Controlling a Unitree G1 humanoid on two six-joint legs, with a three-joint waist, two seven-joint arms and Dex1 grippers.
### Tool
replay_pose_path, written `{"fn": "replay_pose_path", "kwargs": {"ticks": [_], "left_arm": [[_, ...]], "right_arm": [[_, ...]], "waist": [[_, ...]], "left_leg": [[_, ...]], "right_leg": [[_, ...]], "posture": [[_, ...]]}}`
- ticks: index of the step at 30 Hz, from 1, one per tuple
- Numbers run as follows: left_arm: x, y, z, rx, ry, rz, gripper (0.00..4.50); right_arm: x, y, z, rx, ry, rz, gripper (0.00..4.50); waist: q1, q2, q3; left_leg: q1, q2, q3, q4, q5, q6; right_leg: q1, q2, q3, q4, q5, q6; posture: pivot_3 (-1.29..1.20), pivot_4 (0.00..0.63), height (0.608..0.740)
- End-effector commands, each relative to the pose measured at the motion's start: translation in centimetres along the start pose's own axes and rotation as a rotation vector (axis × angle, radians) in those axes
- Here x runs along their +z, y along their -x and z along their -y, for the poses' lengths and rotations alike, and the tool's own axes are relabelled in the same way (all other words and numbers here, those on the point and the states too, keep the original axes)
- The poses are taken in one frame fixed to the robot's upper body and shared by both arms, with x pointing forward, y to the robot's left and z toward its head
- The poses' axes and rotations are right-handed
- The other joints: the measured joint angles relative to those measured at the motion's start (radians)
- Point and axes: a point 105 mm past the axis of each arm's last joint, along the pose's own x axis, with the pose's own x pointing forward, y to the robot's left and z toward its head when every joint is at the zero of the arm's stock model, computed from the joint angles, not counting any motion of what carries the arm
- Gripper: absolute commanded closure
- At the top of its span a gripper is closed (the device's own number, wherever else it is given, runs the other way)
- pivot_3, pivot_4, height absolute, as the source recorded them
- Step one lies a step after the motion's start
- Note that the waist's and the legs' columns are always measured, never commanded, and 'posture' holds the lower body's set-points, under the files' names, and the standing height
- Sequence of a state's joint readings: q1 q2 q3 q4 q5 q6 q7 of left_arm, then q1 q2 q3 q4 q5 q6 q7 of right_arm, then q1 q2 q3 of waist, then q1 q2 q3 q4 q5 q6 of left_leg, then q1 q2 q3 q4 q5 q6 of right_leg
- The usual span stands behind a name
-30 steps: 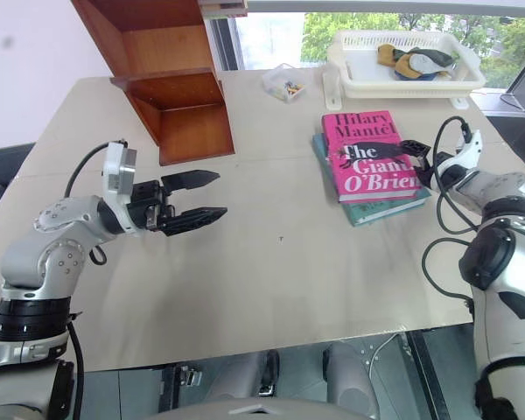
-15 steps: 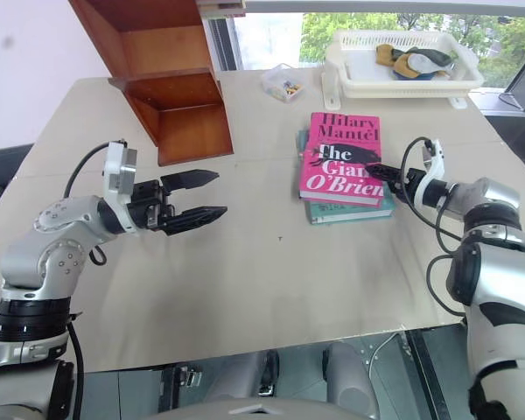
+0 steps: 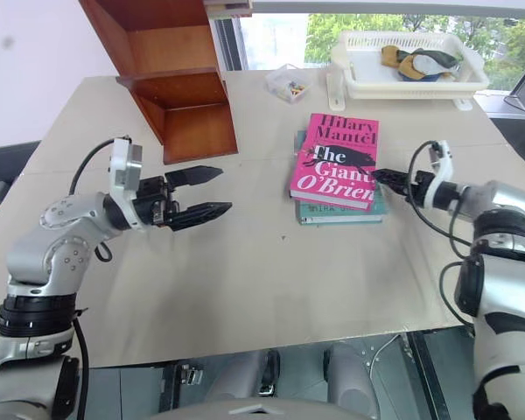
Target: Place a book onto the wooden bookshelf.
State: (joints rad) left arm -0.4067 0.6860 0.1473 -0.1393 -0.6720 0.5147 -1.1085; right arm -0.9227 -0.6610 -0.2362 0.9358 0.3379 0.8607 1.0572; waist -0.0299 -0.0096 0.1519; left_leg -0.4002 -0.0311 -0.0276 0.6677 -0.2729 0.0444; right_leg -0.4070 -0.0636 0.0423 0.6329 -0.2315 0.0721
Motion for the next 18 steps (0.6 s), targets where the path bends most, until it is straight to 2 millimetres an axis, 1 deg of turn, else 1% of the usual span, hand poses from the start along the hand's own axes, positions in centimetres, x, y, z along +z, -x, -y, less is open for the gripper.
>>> {"fn": "replay_pose_path", "kwargs": {"ticks": [1, 3, 5, 7, 9, 11, 12, 14, 16, 18], "left_arm": [[1.0, -0.5, -0.3, 0.006, -0.021, 0.046, 0.12], [1.1, -0.8, -0.5, 0.005, -0.017, 0.056, 0.12], [1.2, -1.5, -1.5, 0.02, -0.019, 0.066, 0.12], [1.0, -2.8, -2.8, 0.046, -0.043, 0.05, 0.12], [0.5, -4.3, -3.6, 0.038, -0.097, 0.018, 0.12], [0.3, -6.0, -4.3, 0.022, -0.165, -0.001, 0.12], [0.4, -7.0, -4.6, 0.017, -0.191, 0.002, 0.12], [0.6, -8.7, -5.3, 0.01, -0.234, 0.006, 0.12], [0.5, -9.7, -6.1, 0.015, -0.287, -0.012, 0.12], [0.2, -11.5, -6.6, -0.008, -0.431, -0.078, 0.12]], "right_arm": [[-0.7, 3.2, 0.0, -0.084, 0.186, -0.076, 0.0], [-0.9, 4.6, -0.9, -0.081, 0.209, -0.066, 0.0], [-1.4, 6.5, -2.4, -0.066, 0.265, -0.054, 0.0], [-2.7, 8.1, -4.5, -0.021, 0.354, -0.051, 0.0], [-4.0, 8.8, -6.4, 0.037, 0.419, -0.027, 0.0], [-4.8, 9.5, -8.8, 0.13, 0.526, 0.082, 0.0], [-5.5, 10.1, -9.5, 0.148, 0.577, 0.119, 0.0], [-6.9, 10.8, -9.9, 0.138, 0.588, 0.119, 0.0], [-8.1, 11.2, -9.9, 0.128, 0.575, 0.09, 0.0], [-9.2, 12.4, -10.8, 0.141, 0.603, 0.097, 0.0]], "waist": [[0.017, 0.0, 0.0], [0.018, 0.0, 0.0], [0.017, 0.0, 0.0], [0.025, 0.001, 0.0], [0.032, 0.0, 0.0], [0.031, -0.001, -0.001], [0.034, -0.003, -0.002], [0.045, -0.003, -0.002], [0.041, -0.004, -0.001], [0.044, -0.005, -0.001]], "left_leg": [[-0.001, 0.0, -0.002, 0.0, 0.0, 0.0], [-0.002, 0.0, -0.002, 0.0, 0.0, 0.0], [-0.002, 0.0, 0.0, 0.0, 0.0, 0.0], [-0.002, 0.0, 0.0, 0.002, 0.0, 0.0], [0.0, 0.0, -0.001, 0.003, -0.002, 0.003], [0.003, 0.0, -0.001, 0.003, -0.002, 0.003], [0.004, 0.0, -0.001, 0.004, -0.002, 0.003], [0.004, 0.0, -0.003, 0.005, -0.002, 0.003], [0.003, 0.0, -0.002, 0.007, -0.002, 0.004], [0.003, -0.001, 0.0, 0.008, -0.002, 0.005]], "right_leg": [[0.0, 0.0, -0.002, -0.001, 0.0, 0.0], [0.0, -0.001, -0.002, -0.001, 0.0, 0.0], [-0.001, -0.001, -0.001, 0.0, 0.0, 0.0], [-0.001, 0.0, -0.001, 0.003, 0.0, 0.0], [0.0, 0.0, -0.002, 0.004, 0.0, 0.0], [0.003, 0.002, -0.002, 0.005, 0.0, 0.0], [0.003, 0.002, -0.002, 0.005, 0.0, 0.0], [0.004, 0.003, -0.004, 0.005, 0.0, 0.001], [0.004, 0.003, -0.003, 0.006, 0.0, 0.001], [0.004, 0.002, -0.001, 0.006, 0.0, 0.001]], "posture": [[0.0, 0.15, 0.74], [0.0, 0.15, 0.74], [0.0, 0.15, 0.74], [0.0, 0.15, 0.74], [0.0, 0.15, 0.74], [0.0, 0.15, 0.74], [0.0, 0.15, 0.74], [0.0, 0.15, 0.74], [0.0, 0.15, 0.74], [0.0, 0.15, 0.74]]}}
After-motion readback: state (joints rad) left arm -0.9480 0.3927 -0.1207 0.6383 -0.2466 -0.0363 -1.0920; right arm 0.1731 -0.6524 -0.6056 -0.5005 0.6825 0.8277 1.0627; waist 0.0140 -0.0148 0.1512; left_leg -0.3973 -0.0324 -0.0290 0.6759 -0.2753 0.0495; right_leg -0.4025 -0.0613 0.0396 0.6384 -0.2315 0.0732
